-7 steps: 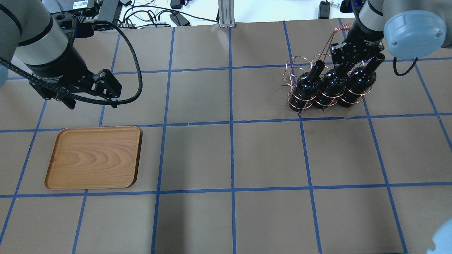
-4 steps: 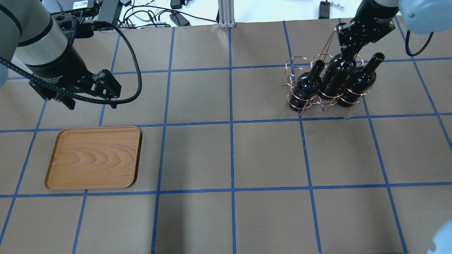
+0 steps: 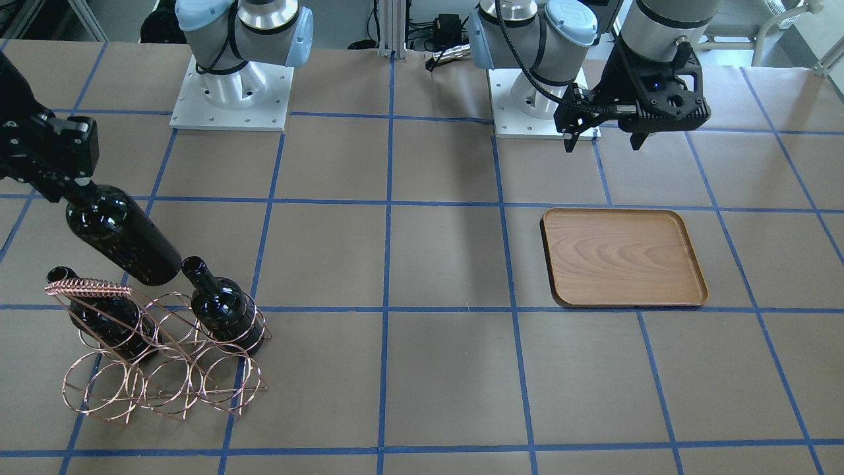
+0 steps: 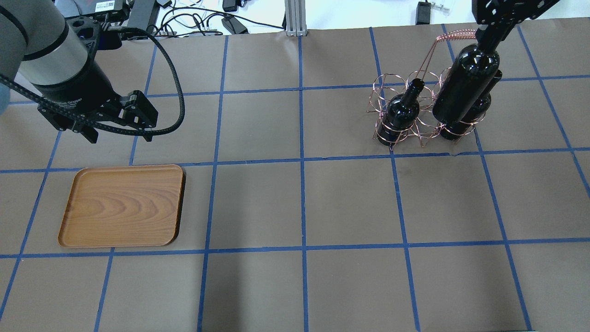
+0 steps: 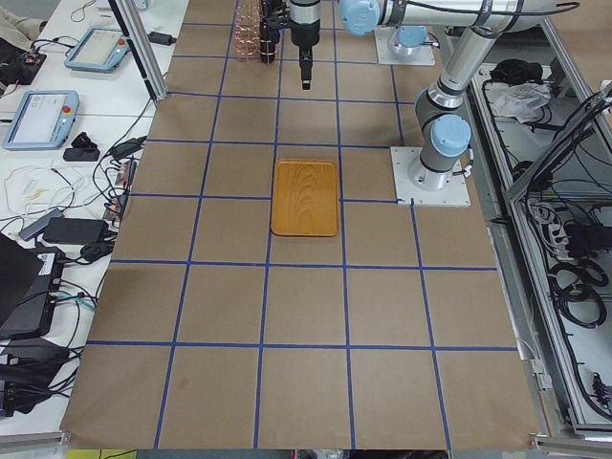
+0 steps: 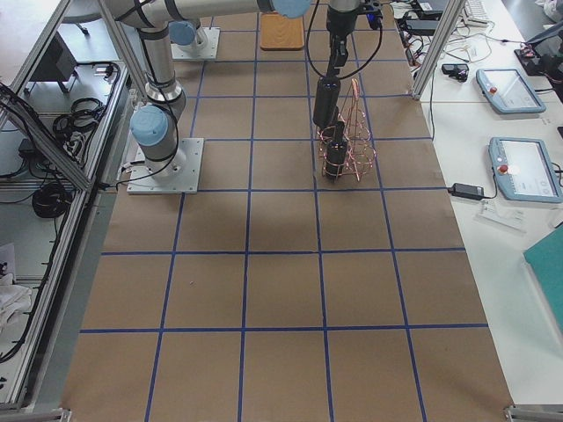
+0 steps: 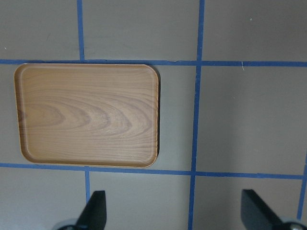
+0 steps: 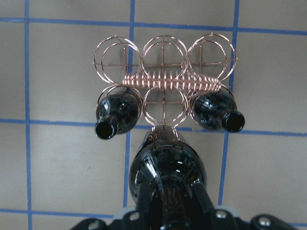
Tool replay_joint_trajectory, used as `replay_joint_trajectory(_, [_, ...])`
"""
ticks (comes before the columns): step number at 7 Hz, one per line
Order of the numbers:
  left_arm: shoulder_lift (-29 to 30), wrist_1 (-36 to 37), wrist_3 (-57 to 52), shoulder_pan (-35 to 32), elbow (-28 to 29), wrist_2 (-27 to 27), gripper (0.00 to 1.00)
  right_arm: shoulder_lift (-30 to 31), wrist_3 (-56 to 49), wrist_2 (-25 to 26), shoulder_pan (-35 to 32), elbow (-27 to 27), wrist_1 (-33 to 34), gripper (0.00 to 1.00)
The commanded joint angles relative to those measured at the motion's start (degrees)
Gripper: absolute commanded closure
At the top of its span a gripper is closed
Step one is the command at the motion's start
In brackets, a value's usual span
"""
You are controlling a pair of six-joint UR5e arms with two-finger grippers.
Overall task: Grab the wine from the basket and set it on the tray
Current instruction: 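Lift the dark bottle up out of the wire rack with the right gripper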
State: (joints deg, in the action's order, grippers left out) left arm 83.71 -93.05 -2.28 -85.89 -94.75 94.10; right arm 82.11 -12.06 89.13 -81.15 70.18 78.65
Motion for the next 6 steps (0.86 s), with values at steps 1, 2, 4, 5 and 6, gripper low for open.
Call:
replay_joint_trajectory(1, [0.0,0.0,0.0,0.1,0.0,0.0,0.0,4.5,3.4,0.3,-4.3,5.8,-3.7,0.89])
replay_joint_trajectory(2, [0.1,0.0,0.0,0.0,-0.1,0.0,0.0,7.3,7.9,-0.8,-7.8,10.6,-2.9,0.89])
replay_joint_trajectory(4, [0.0,0.3,0.0,0.1,-0.1,-0.3,0.0,8.5,22.1,-1.0,-15.9,14.0,0.2,0.89])
replay_joint_trajectory(5, [-0.1,0.5,-0.1,0.2,-0.1,-0.2,0.0,7.2,31.6,-1.0,-22.5,14.0,3.5,0.89])
replay_joint_trajectory(6, [-0.2,0.9,-0.3,0.5,0.3,-0.1,0.0,4.0,37.9,-0.9,-28.4,13.3,7.8,0.89])
